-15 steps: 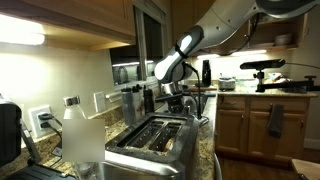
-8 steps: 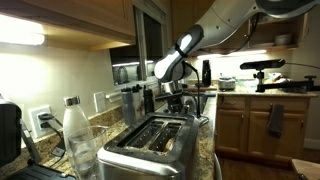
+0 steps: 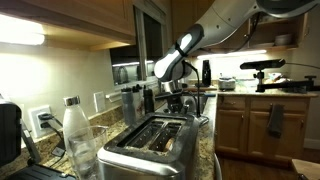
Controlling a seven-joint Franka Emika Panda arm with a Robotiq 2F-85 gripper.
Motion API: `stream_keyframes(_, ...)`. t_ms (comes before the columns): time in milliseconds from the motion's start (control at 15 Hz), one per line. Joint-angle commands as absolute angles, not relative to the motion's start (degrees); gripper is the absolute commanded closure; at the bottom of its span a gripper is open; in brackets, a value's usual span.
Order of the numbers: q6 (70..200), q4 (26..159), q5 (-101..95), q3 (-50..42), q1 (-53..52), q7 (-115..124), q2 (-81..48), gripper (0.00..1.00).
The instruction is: Put the slices of bread in the toaster
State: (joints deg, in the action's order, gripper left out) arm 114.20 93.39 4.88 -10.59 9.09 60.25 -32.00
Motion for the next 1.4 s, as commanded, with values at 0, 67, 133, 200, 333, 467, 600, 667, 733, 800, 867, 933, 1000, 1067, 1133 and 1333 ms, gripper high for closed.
stream_keyframes(0, 114.0, 95.8, 4.3, -11.8, 8.0, 60.6, -28.8, 0.88)
stream_keyframes(67, 114.0, 95.9, 4.2, -11.9, 8.0, 60.6, -28.6, 0.91)
stream_keyframes(133, 114.1, 96.1, 4.2, -11.9, 8.0, 60.6, -28.3, 0.93)
stream_keyframes(200, 114.1, 96.2, 4.1, -12.0, 7.9, 60.7, -28.2, 0.9)
stream_keyframes(333, 114.1, 96.3, 4.1, -12.0, 7.9, 60.7, -28.1, 0.89)
stream_keyframes(467, 114.0, 96.3, 4.1, -12.1, 7.9, 60.7, -28.0, 0.89)
stream_keyframes(600, 113.7, 96.1, 3.9, -12.1, 7.9, 60.8, -27.9, 0.89)
stream_keyframes(667, 113.6, 96.1, 3.8, -12.1, 7.8, 60.9, -27.8, 0.89)
stream_keyframes(733, 113.5, 96.2, 3.6, -12.2, 7.7, 61.0, -27.7, 0.89)
stream_keyframes(800, 113.5, 96.3, 3.5, -12.2, 7.6, 61.1, -27.5, 0.89)
stream_keyframes(867, 113.5, 96.5, 3.3, -12.2, 7.5, 61.2, -27.2, 0.89)
stream_keyframes(933, 113.4, 96.7, 3.1, -12.2, 7.4, 61.3, -27.0, 0.89)
stream_keyframes(1000, 113.5, 96.9, 2.9, -12.3, 7.3, 61.5, -26.7, 0.89)
stream_keyframes(1067, 113.5, 97.2, 2.6, -12.3, 7.1, 61.7, -26.2, 0.89)
stream_keyframes(1133, 113.6, 97.4, 2.4, -12.4, 6.9, 61.9, -25.9, 0.89)
stream_keyframes(1333, 113.6, 98.2, 1.7, -12.6, 6.3, 62.6, -24.9, 0.89)
